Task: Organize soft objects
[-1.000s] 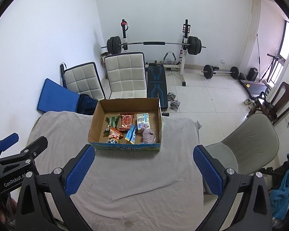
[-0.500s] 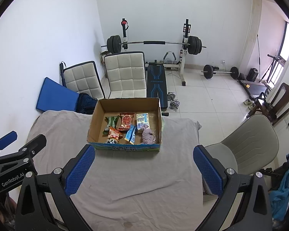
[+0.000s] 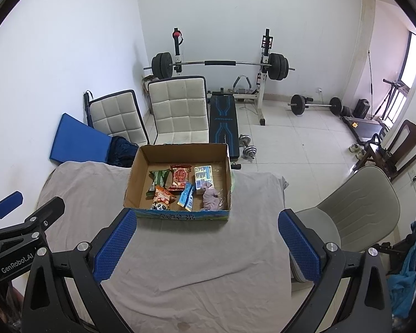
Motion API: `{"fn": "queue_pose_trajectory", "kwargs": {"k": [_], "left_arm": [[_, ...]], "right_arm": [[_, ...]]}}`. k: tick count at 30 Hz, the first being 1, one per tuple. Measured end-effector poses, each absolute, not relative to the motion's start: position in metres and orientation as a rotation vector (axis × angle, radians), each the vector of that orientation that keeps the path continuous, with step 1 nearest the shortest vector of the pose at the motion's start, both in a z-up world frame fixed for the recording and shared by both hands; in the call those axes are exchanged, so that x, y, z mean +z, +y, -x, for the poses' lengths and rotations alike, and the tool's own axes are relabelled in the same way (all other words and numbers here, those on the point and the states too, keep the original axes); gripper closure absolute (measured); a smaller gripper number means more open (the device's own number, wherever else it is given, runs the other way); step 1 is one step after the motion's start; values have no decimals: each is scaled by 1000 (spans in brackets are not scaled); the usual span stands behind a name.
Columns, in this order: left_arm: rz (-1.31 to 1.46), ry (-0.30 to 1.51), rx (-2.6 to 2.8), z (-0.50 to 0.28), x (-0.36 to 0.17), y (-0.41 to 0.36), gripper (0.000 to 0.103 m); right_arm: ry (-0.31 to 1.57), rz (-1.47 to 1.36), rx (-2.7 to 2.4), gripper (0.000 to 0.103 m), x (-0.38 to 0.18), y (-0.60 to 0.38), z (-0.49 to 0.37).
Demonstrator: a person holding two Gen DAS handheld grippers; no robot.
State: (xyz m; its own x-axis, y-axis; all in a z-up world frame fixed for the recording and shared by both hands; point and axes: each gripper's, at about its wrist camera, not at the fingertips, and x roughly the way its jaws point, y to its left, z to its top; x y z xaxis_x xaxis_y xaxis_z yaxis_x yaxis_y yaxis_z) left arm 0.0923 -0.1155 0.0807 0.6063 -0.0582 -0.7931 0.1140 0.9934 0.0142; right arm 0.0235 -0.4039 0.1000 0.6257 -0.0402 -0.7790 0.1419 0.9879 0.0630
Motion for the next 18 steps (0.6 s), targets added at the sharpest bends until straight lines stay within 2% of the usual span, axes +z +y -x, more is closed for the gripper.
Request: {"fn": "queue_pose_trajectory", "kwargs": {"k": [18], "left_arm": [[-53, 904, -100, -92, 85, -115, 0]], "right_arm": [[883, -122, -97, 0, 104, -401, -30]]}}
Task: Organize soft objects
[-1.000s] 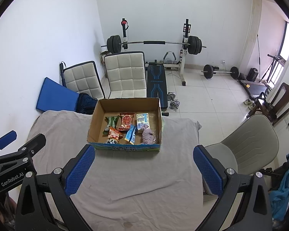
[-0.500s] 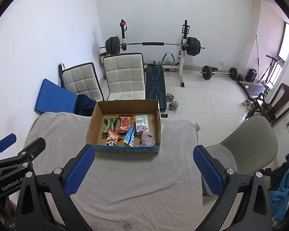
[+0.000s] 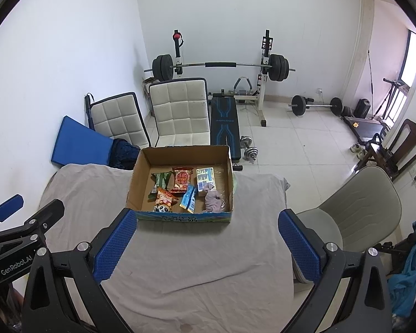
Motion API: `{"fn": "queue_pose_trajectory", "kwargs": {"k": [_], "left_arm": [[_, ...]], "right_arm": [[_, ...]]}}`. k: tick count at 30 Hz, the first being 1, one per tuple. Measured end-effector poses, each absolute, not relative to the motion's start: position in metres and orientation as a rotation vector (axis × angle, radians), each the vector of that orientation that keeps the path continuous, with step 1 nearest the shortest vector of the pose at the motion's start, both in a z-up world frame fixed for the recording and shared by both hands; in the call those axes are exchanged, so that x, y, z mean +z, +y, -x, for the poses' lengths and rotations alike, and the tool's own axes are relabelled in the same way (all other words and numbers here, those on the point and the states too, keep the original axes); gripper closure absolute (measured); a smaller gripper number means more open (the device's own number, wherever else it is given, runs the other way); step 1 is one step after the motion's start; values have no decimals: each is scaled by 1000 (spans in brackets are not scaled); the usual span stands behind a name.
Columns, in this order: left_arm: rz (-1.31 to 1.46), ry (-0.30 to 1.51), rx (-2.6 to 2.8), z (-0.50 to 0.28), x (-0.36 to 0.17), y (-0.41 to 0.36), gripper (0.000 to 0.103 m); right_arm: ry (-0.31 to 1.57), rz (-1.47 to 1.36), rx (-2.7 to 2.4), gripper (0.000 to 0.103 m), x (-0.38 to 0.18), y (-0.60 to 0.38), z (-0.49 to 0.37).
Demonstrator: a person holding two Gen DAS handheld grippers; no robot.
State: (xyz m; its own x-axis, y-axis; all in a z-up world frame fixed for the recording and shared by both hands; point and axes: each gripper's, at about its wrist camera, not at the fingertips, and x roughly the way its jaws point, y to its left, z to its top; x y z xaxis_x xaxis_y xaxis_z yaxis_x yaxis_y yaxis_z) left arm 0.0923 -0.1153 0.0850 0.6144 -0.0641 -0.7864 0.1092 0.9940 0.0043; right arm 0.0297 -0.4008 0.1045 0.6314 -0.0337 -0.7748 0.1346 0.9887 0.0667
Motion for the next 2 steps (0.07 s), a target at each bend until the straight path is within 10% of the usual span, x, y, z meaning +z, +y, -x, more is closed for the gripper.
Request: {"fn": "queue_pose_trajectory", "kwargs": {"k": [2], "left_arm": [[-49, 898, -97, -90, 84, -114, 0]], "right_arm": [[880, -122, -95, 0, 105, -401, -30]]}}
